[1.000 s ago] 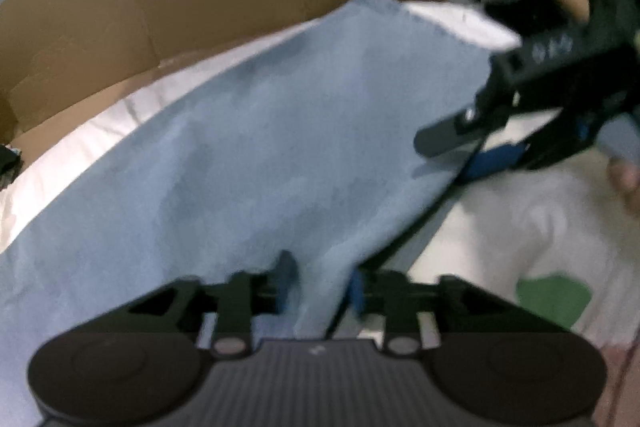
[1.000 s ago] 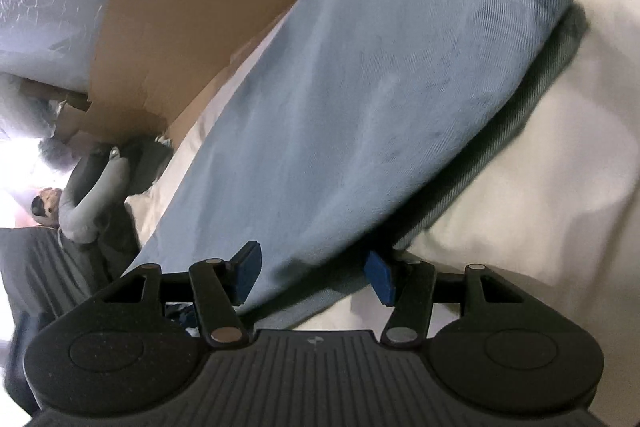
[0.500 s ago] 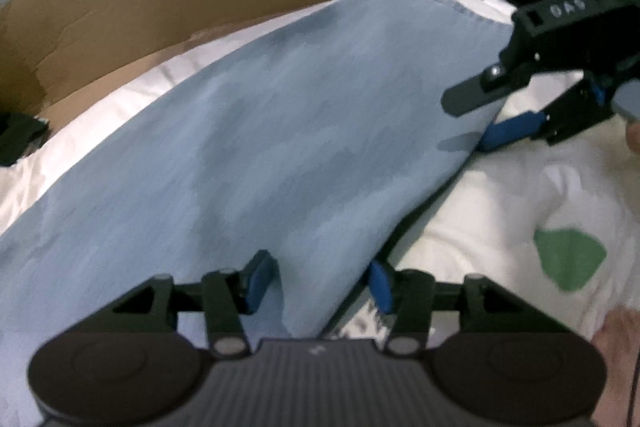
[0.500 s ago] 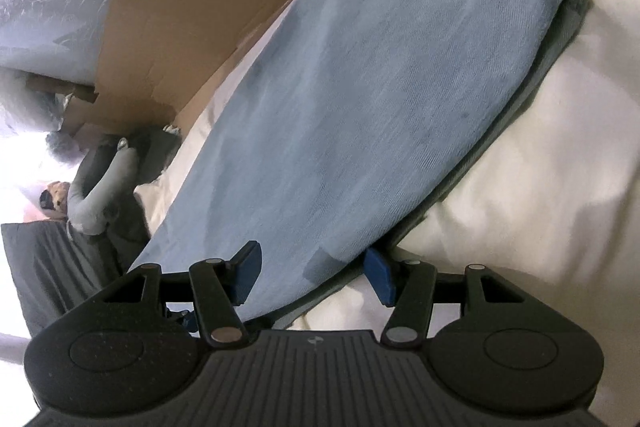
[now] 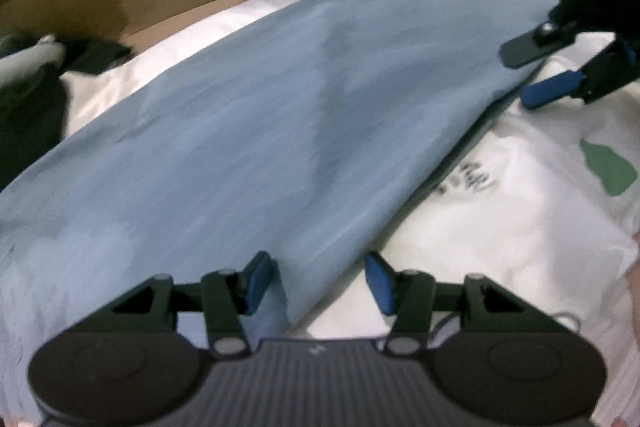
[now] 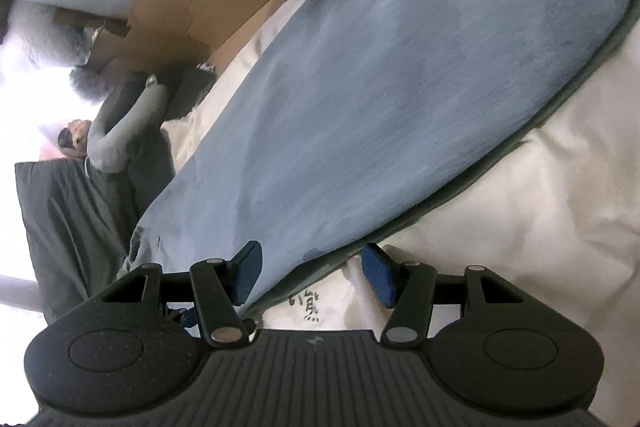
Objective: Fold clothes
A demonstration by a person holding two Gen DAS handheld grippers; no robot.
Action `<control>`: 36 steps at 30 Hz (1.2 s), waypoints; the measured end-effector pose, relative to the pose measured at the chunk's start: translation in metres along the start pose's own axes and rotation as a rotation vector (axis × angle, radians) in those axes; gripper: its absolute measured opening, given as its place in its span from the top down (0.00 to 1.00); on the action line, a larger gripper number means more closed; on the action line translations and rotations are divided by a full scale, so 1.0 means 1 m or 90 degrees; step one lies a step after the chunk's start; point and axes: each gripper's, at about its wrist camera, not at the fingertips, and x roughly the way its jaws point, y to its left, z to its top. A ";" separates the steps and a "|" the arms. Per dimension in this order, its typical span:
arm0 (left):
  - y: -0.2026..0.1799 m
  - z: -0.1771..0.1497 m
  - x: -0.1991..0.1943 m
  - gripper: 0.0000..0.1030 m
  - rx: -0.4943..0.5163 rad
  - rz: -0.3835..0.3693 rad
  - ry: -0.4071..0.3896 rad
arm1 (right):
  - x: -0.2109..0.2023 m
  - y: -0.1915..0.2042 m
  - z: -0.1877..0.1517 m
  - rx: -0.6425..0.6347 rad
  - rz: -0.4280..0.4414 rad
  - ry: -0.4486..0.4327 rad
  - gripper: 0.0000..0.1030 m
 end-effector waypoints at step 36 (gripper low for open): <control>0.086 -0.034 -0.028 0.86 -0.175 0.063 -0.044 | 0.116 0.094 -0.038 -0.106 0.068 0.112 0.34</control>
